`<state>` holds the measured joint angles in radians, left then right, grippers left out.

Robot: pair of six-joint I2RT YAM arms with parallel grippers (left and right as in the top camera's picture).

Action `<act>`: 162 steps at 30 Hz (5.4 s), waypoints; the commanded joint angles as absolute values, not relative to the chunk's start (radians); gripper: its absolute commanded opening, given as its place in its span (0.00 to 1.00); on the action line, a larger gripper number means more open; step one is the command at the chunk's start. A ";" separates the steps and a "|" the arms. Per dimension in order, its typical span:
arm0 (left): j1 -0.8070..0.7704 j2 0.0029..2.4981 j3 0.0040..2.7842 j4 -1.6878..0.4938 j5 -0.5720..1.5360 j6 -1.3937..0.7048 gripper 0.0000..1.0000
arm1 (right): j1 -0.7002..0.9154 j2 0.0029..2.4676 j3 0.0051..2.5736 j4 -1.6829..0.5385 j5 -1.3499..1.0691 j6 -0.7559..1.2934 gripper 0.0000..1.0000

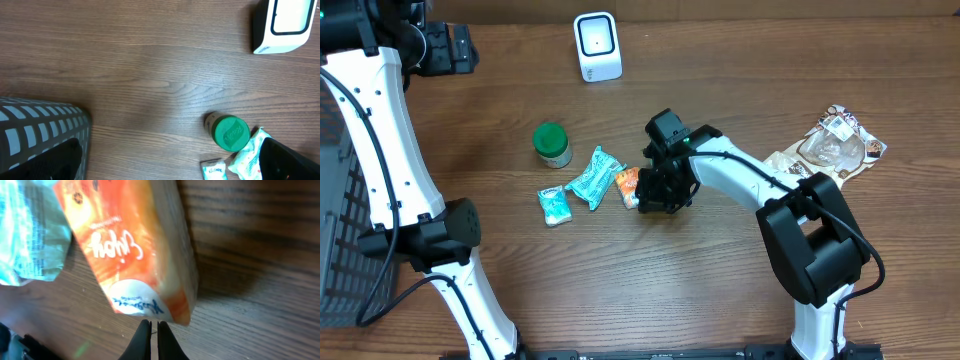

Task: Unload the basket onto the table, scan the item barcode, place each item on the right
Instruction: 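Close the right gripper on the orange packet and lift it, then carry the orange packet up and right, turning it, then hold the orange packet in front of the scanner window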

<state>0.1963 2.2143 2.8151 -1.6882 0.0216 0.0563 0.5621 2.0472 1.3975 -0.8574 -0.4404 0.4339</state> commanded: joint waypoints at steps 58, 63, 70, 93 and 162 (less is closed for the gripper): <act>0.196 2.184 2.823 -1.689 0.018 0.068 1.00 | 0.384 2.064 1.308 -0.651 -0.772 0.345 0.04; 0.196 2.184 2.823 -1.689 0.019 0.068 1.00 | 0.331 1.980 1.309 -0.649 -0.999 0.278 0.04; 0.196 2.184 2.823 -1.689 0.018 0.068 0.99 | 0.209 1.837 1.309 -0.541 -1.422 0.285 0.04; 0.196 2.184 2.823 -1.689 0.019 0.068 1.00 | 0.084 1.827 1.310 -0.149 -1.570 0.865 0.04; 0.196 2.184 2.823 -1.689 0.018 0.068 1.00 | 0.599 2.291 2.127 -0.344 0.716 -0.438 0.04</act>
<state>0.1963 2.2143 2.8151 -1.6878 0.0216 0.0563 0.5983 2.2192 2.1014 -0.3977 0.6823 -0.2401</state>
